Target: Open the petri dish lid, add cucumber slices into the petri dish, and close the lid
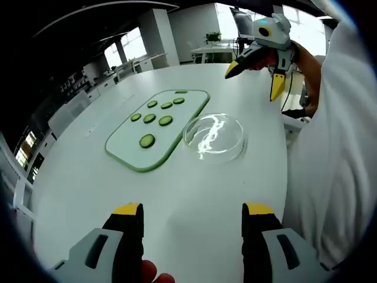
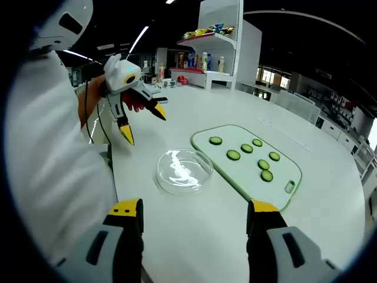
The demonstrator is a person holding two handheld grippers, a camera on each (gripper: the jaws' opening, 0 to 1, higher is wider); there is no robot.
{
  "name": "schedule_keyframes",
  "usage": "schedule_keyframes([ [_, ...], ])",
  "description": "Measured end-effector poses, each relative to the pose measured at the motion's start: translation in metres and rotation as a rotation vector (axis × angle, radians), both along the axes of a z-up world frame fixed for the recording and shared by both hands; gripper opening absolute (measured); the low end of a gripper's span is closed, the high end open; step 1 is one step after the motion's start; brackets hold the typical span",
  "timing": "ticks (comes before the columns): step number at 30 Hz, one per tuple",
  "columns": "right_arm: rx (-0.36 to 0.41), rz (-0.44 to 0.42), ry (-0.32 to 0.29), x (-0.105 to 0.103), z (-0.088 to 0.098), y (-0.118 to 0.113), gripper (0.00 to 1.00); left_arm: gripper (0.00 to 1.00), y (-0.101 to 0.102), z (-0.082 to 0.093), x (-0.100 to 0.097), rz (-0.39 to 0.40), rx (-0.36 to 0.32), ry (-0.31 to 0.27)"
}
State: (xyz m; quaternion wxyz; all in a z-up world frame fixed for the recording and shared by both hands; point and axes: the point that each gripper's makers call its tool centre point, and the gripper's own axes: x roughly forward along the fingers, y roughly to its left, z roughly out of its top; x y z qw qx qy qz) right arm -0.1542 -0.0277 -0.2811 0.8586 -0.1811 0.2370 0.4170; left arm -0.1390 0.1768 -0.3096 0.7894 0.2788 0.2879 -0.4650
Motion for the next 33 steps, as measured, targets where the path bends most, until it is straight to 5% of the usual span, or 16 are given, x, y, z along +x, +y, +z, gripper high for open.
schedule_keyframes([
  [6,-0.007,0.016,-0.007,-0.002,-0.001,0.003,0.72,0.68,-0.001,0.005,0.002,0.0,0.009,-0.036],
  [20,-0.043,0.038,0.011,-0.01,-0.008,0.003,0.72,0.68,-0.001,-0.004,-0.008,-0.021,0.044,-0.018],
  [26,-0.059,0.045,0.021,-0.011,-0.013,0.004,0.72,0.68,-0.005,0.009,-0.008,-0.025,-0.001,-0.024],
  [33,-0.054,0.045,0.013,-0.01,-0.011,0.004,0.72,0.68,-0.008,0.003,-0.011,-0.04,0.01,-0.019],
])
